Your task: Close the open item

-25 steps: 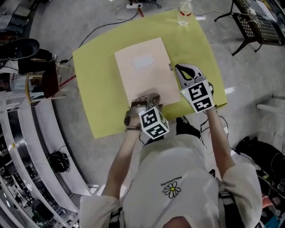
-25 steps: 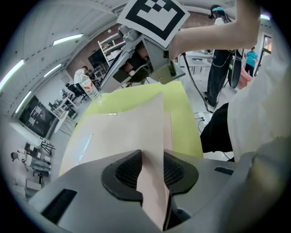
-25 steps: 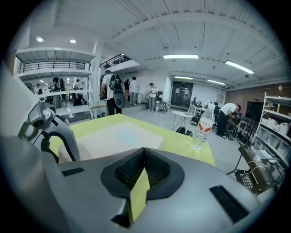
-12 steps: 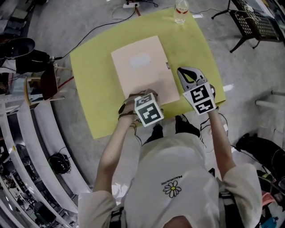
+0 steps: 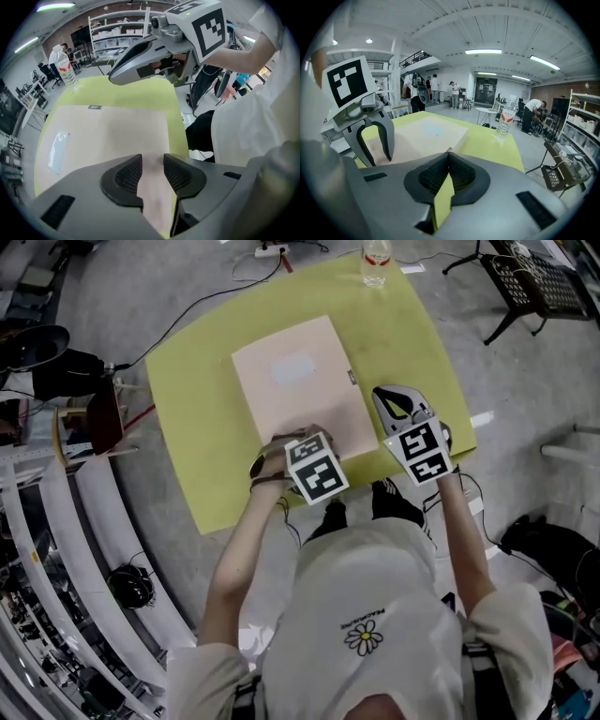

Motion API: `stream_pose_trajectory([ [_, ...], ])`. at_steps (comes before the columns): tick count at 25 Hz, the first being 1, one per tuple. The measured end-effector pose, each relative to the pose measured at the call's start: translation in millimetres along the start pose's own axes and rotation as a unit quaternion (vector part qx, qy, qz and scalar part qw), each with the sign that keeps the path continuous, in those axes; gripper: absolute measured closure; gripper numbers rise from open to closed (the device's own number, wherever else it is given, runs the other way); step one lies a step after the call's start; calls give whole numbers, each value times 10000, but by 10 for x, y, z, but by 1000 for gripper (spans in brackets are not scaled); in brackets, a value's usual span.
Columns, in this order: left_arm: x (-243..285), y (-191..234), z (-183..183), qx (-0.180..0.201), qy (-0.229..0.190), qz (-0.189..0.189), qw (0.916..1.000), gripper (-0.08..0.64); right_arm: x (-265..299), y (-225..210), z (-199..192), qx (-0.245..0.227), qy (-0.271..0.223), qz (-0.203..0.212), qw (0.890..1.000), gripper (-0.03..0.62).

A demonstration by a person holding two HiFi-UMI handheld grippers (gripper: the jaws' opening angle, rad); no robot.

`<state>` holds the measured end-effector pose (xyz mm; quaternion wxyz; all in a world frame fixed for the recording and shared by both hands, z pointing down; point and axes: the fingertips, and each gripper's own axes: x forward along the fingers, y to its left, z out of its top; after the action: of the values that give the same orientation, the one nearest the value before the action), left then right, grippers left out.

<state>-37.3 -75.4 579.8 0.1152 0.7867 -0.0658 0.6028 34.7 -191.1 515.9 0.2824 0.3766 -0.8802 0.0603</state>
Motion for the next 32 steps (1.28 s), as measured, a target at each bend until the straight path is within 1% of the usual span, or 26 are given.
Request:
stream_pose_trajectory([
  [7, 14, -12, -13, -80, -72, 91, 9999, 416, 37, 106, 7, 19, -27, 83, 10000, 580],
  [9, -1, -6, -13, -45, -66, 110, 9999, 414, 26, 111, 44, 1, -49, 78, 10000, 580],
  [12, -41, 0, -17, -4, -170, 149, 9997, 411, -14, 107, 107, -9, -102, 52, 9999, 580],
  [15, -130, 15, 23, -117, -382, 165, 9991, 400, -71, 74, 169, -33, -159, 4, 9999, 580],
  [16, -181, 39, 63, -152, -497, 200, 9984, 382, -89, 56, 191, -47, -179, -19, 9998, 580],
  [19, -424, 170, 246, -273, -973, 423, 9940, 383, -149, -2, 256, -93, -241, -106, 9996, 580],
  [20, -532, 234, 316, -332, -1169, 572, 9909, 389, -172, -21, 278, -106, -267, -141, 9995, 580],
  [22, -778, 384, 451, -445, -1572, 959, 9819, 408, -222, -62, 334, -128, -335, -223, 9991, 580],
  [24, -1024, 510, 564, -525, -1944, 1312, 9707, 432, -272, -103, 402, -156, -418, -305, 9985, 580],
  [27, -1361, 620, 655, -598, -2384, 1740, 9536, 453, -346, -129, 539, -217, -578, -408, 9973, 580],
  [29, -1596, 677, 687, -680, -2661, 2047, 9395, 478, -408, -141, 666, -255, -715, -474, 9960, 580],
  [30, -1719, 695, 702, -747, -2819, 2197, 9310, 491, -449, -147, 733, -271, -784, -510, 9952, 580],
  [32, -1965, 720, 731, -924, -3174, 2472, 9108, 504, -540, -162, 864, -296, -931, -585, 9935, 580],
])
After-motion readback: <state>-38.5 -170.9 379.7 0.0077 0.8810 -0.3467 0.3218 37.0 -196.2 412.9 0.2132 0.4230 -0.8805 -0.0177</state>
